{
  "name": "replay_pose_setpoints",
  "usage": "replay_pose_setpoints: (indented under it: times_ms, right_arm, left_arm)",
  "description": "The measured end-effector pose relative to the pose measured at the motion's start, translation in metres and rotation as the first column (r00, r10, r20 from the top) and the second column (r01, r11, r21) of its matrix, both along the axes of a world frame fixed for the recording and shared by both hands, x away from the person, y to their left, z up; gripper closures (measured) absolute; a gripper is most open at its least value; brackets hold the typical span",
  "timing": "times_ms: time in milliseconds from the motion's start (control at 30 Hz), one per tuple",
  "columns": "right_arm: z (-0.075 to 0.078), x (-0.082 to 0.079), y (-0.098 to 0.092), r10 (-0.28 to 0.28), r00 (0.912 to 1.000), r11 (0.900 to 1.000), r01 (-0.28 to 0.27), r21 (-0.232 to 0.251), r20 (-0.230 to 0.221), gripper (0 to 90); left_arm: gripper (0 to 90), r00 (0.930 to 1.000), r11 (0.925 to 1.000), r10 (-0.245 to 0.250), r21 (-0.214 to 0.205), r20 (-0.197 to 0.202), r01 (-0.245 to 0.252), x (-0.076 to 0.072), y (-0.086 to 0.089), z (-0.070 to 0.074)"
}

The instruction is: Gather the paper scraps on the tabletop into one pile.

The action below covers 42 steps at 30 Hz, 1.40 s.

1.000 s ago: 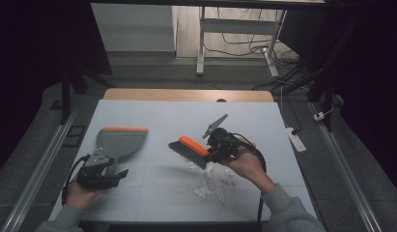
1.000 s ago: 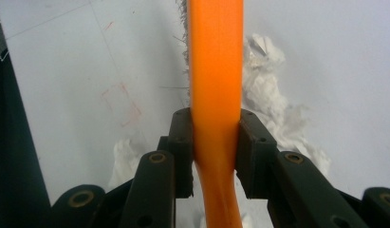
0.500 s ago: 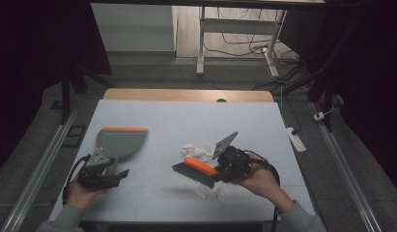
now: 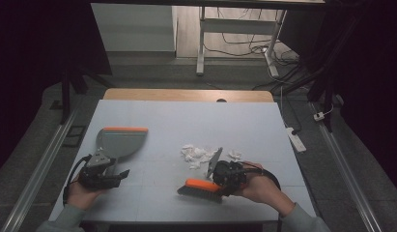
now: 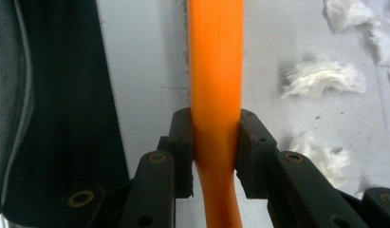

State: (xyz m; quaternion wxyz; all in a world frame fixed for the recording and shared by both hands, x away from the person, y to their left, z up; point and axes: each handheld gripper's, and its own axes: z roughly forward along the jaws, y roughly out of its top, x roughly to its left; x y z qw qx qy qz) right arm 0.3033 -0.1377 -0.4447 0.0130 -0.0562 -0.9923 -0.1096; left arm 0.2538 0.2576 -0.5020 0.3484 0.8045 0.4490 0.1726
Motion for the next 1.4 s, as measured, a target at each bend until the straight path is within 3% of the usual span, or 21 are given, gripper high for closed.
replay_pose_setpoints:
  times_ms: [67, 167, 267, 367, 467, 567, 667, 767, 833, 933, 1067, 1133, 1267, 1400]
  right_arm:
    - [0.0, 0.008, 0.005, 0.004, 1.0, 0.9999, -0.004, -0.012, 0.003, 69.9]
    - [0.001, 0.03, 0.011, 0.0, 0.9988, 0.9993, 0.002, -0.037, 0.049, 69.9]
    - [0.002, 0.054, 0.016, -0.025, 0.9936, 0.9994, 0.028, -0.023, 0.11, 69.9]
    - [0.006, 0.068, 0.015, -0.056, 0.9914, 0.9983, 0.054, 0.024, 0.118, 69.8]
    - [0.02, 0.062, 0.006, -0.099, 0.9877, 0.9901, 0.085, 0.111, 0.121, 69.8]
    - [0.038, 0.054, -0.012, -0.089, 0.9874, 0.9799, 0.063, 0.189, 0.131, 69.9]
    - [0.053, 0.045, -0.032, -0.111, 0.9831, 0.9707, 0.076, 0.228, 0.146, 69.8]
    - [0.058, 0.041, -0.052, -0.129, 0.983, 0.9739, 0.101, 0.203, 0.131, 69.8]
    - [0.053, 0.04, -0.065, -0.129, 0.987, 0.9769, 0.11, 0.183, 0.095, 69.8]
    - [0.038, 0.037, -0.078, -0.136, 0.989, 0.9847, 0.129, 0.118, 0.057, 69.8]
    - [0.015, 0.032, -0.08, -0.087, 0.9962, 0.9952, 0.087, 0.044, -0.001, 69.8]
    - [0.007, 0.033, -0.074, -0.071, 0.9975, 0.9971, 0.071, 0.027, 0.007, 69.8]
    - [0.0, 0.045, -0.057, -0.051, 0.9984, 0.9978, 0.05, 0.044, 0.023, 69.8]
    - [0.0, 0.06, -0.043, -0.043, 0.9953, 0.9978, 0.038, 0.054, 0.087, 69.8]
  left_arm:
    - [30.1, 1.0, 1.0, 0.0, 0.0, 0.0, 0.0, 0.0, 0.0, 0.0]
    - [30.2, 1.0, 1.0, 0.002, 0.002, -0.001, -0.002, 0.0, 0.0, 0.0]
    - [30.2, 1.0, 1.0, 0.003, 0.002, -0.001, -0.003, 0.0, 0.0, -0.001]
    - [30.2, 1.0, 1.0, 0.003, 0.001, -0.002, -0.003, -0.001, 0.001, -0.001]
    - [30.3, 1.0, 1.0, 0.004, -0.002, -0.003, -0.004, -0.001, 0.002, -0.001]
    - [30.3, 1.0, 1.0, 0.007, -0.001, -0.006, -0.007, -0.001, 0.002, -0.002]
    - [30.3, 1.0, 1.0, 0.003, 0.002, -0.004, -0.003, -0.001, 0.001, -0.001]
    - [30.3, 1.0, 1.0, -0.002, 0.007, -0.002, 0.002, -0.001, -0.001, 0.0]
    - [30.3, 1.0, 1.0, -0.002, 0.006, -0.004, 0.002, -0.001, -0.001, -0.001]
    - [30.3, 1.0, 1.0, 0.002, 0.006, -0.007, -0.002, 0.0, 0.0, -0.002]
    - [30.3, 1.0, 1.0, 0.0, 0.008, -0.009, 0.0, 0.001, -0.001, -0.002]
    - [30.3, 0.9999, 0.9999, 0.0, 0.011, -0.011, 0.0, 0.001, -0.002, -0.002]
    - [30.3, 0.9999, 0.9999, -0.004, 0.011, -0.012, 0.004, 0.001, -0.003, -0.002]
    - [30.3, 0.9999, 0.9999, -0.002, 0.011, -0.013, 0.002, 0.001, -0.002, -0.002]
